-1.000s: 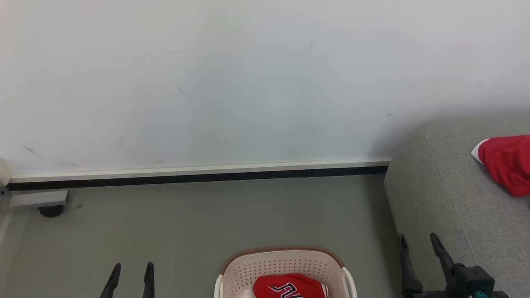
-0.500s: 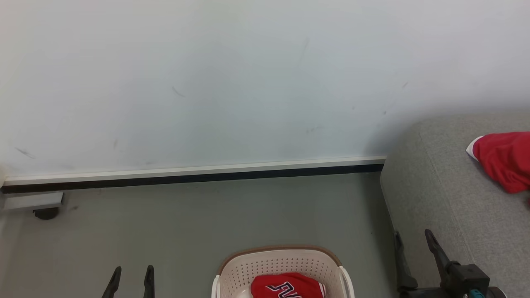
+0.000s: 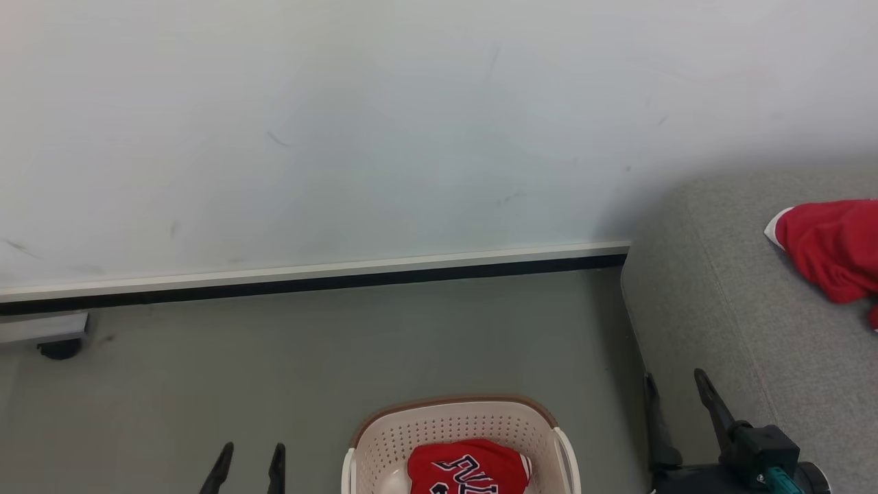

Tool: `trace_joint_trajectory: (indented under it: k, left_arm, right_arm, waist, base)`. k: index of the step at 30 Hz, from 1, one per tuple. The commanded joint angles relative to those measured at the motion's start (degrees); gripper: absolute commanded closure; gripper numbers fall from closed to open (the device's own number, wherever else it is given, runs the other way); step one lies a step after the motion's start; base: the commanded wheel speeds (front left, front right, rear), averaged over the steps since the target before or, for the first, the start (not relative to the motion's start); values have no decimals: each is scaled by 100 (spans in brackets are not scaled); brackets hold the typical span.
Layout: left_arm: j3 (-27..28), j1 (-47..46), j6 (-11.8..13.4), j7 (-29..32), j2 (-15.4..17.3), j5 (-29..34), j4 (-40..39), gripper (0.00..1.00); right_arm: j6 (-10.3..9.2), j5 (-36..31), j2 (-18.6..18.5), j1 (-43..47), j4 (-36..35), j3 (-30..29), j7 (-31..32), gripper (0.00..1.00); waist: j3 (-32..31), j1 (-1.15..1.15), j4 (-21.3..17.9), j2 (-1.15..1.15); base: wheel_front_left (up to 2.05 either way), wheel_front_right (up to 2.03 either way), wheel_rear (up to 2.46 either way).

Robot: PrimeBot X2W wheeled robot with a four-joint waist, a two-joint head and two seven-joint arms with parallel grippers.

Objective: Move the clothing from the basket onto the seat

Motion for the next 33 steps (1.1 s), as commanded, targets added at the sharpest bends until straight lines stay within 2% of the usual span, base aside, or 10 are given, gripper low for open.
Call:
trace_joint_trajectory:
  k: [1,8,11,21,27,33]
  left_arm:
    - [-69,-67,-27,-25,3,106,135,0]
    - [-530,-481,-181,14,-17,114,925,0]
    - [-741,-871,-267,133,-26,2,1392,0]
    - [-1393,-2362,-300,485,-40,-155,2611,0]
    - [-1924,-3291,18,669,-33,-384,3505,0]
    - [-2576,-3971,555,893,-27,-854,4033,0]
  right_arm:
    - [-2,33,7,-39,13,57,-43,0]
    - [-2,59,5,-196,-38,263,-77,0]
    - [-2,29,4,-178,-272,328,-24,0]
    - [-2,44,8,-210,-1037,390,-9,0]
    - [-2,-74,9,-310,-1447,348,-91,0]
    - [-2,-62,12,-349,-2122,255,-92,0]
  waist:
    - [95,0,-120,0]
    - [499,0,-511,0]
    - [761,0,-736,0]
    - [1929,0,-1391,0]
    - [2825,0,-1727,0]
    - [3560,0,-1838,0]
  base:
    - [0,0,0]
    - [0,0,0]
    - [0,0,0]
    - [0,0,0]
    - [0,0,0]
    - [0,0,0]
